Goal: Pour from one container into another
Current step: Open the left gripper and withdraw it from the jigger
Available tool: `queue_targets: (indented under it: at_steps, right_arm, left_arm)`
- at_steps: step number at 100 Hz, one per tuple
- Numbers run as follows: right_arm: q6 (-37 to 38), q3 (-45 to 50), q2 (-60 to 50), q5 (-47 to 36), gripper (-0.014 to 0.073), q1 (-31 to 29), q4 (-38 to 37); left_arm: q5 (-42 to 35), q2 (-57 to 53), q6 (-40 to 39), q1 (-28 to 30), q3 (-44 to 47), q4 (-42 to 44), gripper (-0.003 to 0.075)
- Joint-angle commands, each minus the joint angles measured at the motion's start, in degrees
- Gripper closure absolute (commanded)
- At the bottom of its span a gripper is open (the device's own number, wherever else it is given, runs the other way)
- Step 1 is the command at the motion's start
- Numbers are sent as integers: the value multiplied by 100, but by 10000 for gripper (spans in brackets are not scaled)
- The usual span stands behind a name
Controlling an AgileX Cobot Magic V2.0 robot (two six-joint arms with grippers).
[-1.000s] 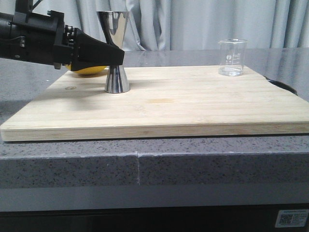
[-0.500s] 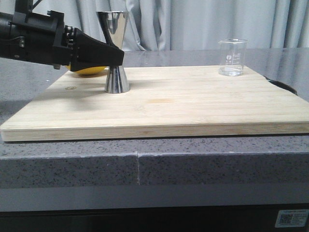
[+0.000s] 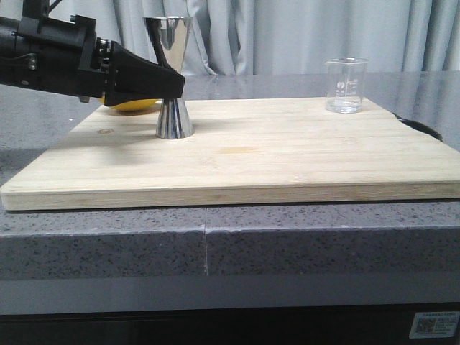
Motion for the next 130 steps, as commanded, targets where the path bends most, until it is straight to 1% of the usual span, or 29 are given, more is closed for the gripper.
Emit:
queue_targets:
  at_steps: [1,8,15,41,65,72,105,115,130]
  right_arm:
    - [-17,-143,-67,-376,80,-6,-36]
    - [-17,-143,-67,-376,80,-6,-36]
    - [-17,-143,-67,-376,80,-6,-36]
    - [-17,-143,-67,-376,80,-6,-36]
    - [-17,-143,-67,-376,80,-6,-36]
    - [-17,-143,-67,-376,80,-6,-36]
    - [-17,-143,-67,-376,80,-6,-36]
    - [-17,-143,-67,-376,80,-6,-36]
    - [-17,-143,-67,-376,80,-6,-36]
  left_arm:
    - [68,-254,-13,12,-103,-54,654]
    - [54,-254,-13,12,-103,-11,647]
    - [20,-254,-13,12,-103,36,620]
    - [-44,-254,-13,12,-103,65,454]
    - [-74,-254,-13,34,-103,65,314]
    - [-91,-254,-13,34,-103,65,285]
    - [-62,-254,-30,96,-103,65,276]
    - [2,-264,-280,217,-103,86,276]
    - [313,-264,-564,423,-103,196,276]
